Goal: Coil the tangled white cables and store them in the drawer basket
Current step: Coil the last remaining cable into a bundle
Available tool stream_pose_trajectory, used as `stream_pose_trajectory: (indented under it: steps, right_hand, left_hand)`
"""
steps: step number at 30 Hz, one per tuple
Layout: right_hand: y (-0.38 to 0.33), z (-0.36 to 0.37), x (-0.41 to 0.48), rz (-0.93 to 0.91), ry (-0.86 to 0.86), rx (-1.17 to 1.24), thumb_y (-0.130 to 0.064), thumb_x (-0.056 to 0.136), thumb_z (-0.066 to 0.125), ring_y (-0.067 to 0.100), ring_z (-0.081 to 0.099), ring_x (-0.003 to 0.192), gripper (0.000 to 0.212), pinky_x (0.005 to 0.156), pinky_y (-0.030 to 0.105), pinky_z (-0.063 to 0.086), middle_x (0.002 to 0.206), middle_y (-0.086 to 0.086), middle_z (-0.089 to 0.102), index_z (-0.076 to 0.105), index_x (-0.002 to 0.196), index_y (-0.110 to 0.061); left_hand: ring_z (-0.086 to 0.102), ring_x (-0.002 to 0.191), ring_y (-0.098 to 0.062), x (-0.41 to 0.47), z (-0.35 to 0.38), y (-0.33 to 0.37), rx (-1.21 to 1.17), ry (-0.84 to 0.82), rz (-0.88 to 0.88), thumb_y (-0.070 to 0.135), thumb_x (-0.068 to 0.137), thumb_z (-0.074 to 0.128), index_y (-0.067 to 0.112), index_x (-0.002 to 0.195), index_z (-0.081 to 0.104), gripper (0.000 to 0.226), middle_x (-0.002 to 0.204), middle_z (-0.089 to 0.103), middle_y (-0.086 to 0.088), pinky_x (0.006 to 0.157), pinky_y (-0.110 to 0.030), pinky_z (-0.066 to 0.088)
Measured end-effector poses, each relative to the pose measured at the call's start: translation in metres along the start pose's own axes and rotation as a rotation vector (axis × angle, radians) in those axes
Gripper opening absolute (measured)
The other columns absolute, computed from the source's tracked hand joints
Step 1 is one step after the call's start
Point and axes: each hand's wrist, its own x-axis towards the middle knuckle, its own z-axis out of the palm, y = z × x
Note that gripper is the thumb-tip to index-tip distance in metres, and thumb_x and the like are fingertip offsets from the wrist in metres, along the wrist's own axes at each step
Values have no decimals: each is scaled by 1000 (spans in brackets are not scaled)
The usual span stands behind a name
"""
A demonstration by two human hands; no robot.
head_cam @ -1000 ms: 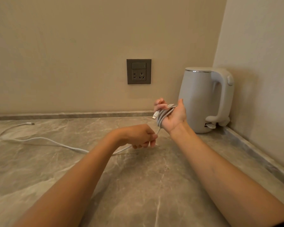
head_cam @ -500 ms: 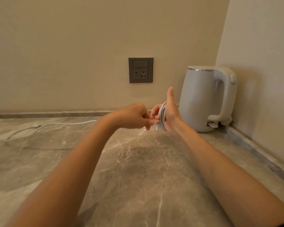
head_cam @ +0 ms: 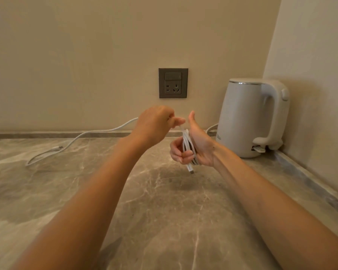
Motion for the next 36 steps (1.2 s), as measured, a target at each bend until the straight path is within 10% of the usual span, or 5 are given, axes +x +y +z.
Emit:
stream_pose_trajectory:
  steps: [10,22,29,36]
  right_hand:
    - [-4,0,3,-178,-637,387,-82,72,-3,7,23,31,107,32,14,23,61,15,64,62,67,3]
    - [-7,-6,2,-368,-628,799,-79,72,22,16,31,39,96,45,25,38,70,29,59,57,72,11]
    - [-14,-6,-8,-565,128,921,-76,86,16,9,31,28,88,28,14,29,46,10,42,48,48,-3]
    - [-11,-8,-5,-529,402,685,-77,84,19,11,34,30,92,29,16,27,47,15,48,49,44,0]
  left_hand:
    - [44,55,-9,-3,19,-1,-480,-63,-99,32,97,43,6,79,62,36,59,51,2,58,-26,37]
    - [24,37,-6,-15,32,4,-949,-471,-383,15,96,36,8,82,55,25,59,49,-6,36,-15,18]
    - [25,42,-9,-22,34,11,-598,-815,-281,26,102,28,9,81,53,37,45,38,3,40,-17,23]
    - [26,38,-6,-19,10,16,-414,-992,-197,20,101,35,9,83,57,30,48,41,3,38,-16,23]
